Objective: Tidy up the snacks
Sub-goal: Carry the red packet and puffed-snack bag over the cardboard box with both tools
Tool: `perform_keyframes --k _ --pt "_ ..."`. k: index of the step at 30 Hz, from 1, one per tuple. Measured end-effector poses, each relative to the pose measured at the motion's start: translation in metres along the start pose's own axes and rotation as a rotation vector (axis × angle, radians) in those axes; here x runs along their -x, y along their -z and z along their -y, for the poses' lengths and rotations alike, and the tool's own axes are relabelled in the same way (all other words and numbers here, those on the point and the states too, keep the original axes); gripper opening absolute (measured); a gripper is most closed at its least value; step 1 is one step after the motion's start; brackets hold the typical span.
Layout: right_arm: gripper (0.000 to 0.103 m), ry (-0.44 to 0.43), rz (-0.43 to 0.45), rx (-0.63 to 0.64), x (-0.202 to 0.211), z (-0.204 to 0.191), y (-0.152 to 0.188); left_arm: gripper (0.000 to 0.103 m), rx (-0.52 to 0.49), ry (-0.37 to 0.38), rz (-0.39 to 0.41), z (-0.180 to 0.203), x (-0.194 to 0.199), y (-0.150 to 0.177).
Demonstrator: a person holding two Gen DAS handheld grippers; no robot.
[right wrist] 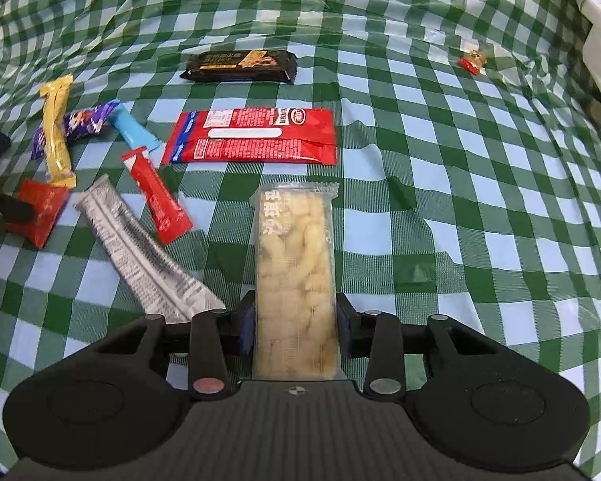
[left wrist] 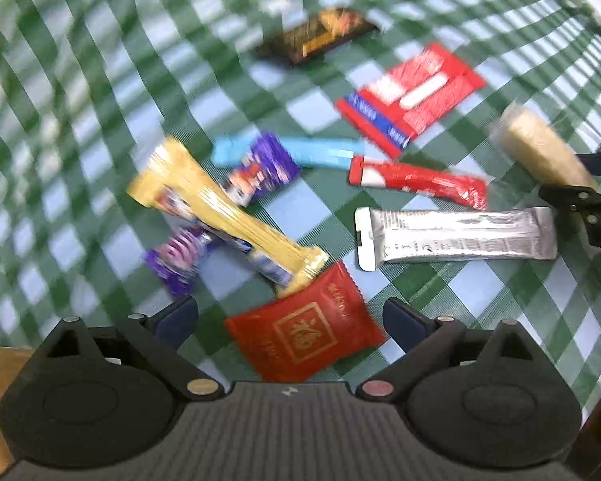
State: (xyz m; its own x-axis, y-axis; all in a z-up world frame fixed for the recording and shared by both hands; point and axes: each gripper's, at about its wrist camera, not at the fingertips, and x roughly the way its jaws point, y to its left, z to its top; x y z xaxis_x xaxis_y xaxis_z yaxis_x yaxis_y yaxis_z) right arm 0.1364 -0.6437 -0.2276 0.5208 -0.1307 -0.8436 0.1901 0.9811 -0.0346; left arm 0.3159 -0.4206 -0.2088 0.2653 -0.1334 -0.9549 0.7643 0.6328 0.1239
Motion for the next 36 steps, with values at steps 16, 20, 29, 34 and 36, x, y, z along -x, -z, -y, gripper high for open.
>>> perform_keyframes --k 16,20,29,34,36 --pt "0.038 0.045 0.147 0.023 0.020 -0.015 0.005 0.061 0.306 0.102 0.047 -0.018 0.056 0.040" --pt "0.038 0.112 0.253 -0.016 0.065 -0.031 0.011 0.062 0.299 0.147 0.152 -0.008 0.116 0.074" --pt "0.038 -0.103 0.338 -0.159 0.166 -0.116 0.062 0.062 0.308 0.150 0.277 0.023 0.225 0.165" --pt "0.038 -0.244 0.326 -0.094 0.217 -0.190 0.070 0.062 0.392 0.076 0.313 0.005 0.271 0.241" --pt "0.038 -0.282 0.322 -0.059 0.236 -0.218 0.072 0.062 0.437 0.037 0.324 -0.004 0.285 0.273"
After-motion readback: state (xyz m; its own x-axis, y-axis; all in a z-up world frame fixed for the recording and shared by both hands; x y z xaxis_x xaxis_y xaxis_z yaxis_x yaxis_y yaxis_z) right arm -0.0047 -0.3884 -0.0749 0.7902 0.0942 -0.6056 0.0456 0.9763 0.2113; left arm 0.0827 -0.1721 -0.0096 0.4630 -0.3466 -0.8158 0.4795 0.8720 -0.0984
